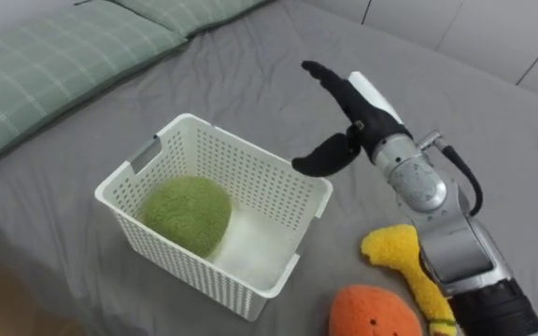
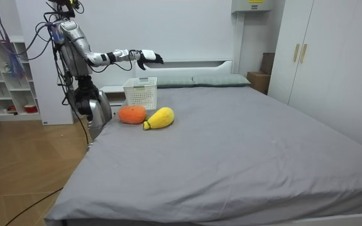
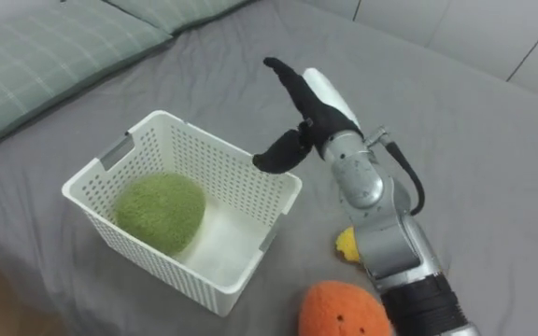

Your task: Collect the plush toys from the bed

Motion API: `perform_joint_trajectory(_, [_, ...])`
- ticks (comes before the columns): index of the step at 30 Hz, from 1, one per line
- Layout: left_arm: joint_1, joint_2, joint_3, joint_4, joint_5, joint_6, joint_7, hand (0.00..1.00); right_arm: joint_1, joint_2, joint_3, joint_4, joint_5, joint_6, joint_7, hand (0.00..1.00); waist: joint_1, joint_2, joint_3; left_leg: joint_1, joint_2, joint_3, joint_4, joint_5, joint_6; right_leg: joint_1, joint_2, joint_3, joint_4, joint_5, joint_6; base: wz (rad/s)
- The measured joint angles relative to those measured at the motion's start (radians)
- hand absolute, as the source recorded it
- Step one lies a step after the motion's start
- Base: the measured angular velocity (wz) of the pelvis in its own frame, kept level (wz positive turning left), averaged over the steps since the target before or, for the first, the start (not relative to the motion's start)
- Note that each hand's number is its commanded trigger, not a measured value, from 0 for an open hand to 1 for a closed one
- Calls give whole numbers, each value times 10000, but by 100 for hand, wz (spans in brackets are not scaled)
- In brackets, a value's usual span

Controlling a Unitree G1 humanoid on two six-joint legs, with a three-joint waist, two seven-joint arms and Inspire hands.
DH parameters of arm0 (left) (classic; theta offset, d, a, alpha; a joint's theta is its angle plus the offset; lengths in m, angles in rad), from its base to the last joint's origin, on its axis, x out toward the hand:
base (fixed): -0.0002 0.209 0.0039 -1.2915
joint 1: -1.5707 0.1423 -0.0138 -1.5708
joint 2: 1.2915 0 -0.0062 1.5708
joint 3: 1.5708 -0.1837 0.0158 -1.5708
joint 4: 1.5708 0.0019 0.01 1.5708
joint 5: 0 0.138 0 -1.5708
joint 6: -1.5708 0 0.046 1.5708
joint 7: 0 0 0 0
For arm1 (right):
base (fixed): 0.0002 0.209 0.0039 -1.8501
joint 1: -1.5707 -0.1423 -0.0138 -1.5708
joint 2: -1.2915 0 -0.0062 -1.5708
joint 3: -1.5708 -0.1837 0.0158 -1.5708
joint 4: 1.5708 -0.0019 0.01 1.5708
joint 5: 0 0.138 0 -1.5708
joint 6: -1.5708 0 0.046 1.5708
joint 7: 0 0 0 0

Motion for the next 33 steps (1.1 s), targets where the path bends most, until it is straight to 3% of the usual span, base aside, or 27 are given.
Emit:
perform_joint_trajectory(8, [123,-20,71,-44,-44,-14,-2,0,73,-143,-259,-1,-597,-69,-230,0,-472,74,-42,-9,100,600,-29,-64,76,-313,8,395,112,21,30,-17])
perform_joint_trajectory(11, [181,-31,73,-50,-4,-79,-23,0,393,-221,-487,326,-614,-327,-375,0,-672,116,-59,43,103,692,-44,-80,102,-312,1,442,102,41,60,-9])
perform_joint_trajectory(18, [190,43,68,96,-123,-101,-58,0,429,-494,-917,1384,-577,-315,-553,0,-1152,158,-58,96,130,928,-100,-89,116,-434,1,550,111,50,76,-10])
perform_joint_trajectory(24, [199,104,-38,96,-113,-123,-57,0,428,-709,-932,1840,-599,-343,-680,0,-1257,142,-77,228,157,1125,-192,-94,125,-491,7,739,239,52,73,-11])
perform_joint_trajectory(33, [401,221,-20,276,-116,-170,-204,0,427,-729,-1253,3399,-580,-486,-719,0,-1389,125,-94,246,159,1305,-192,-116,157,-510,14,959,239,67,96,-6])
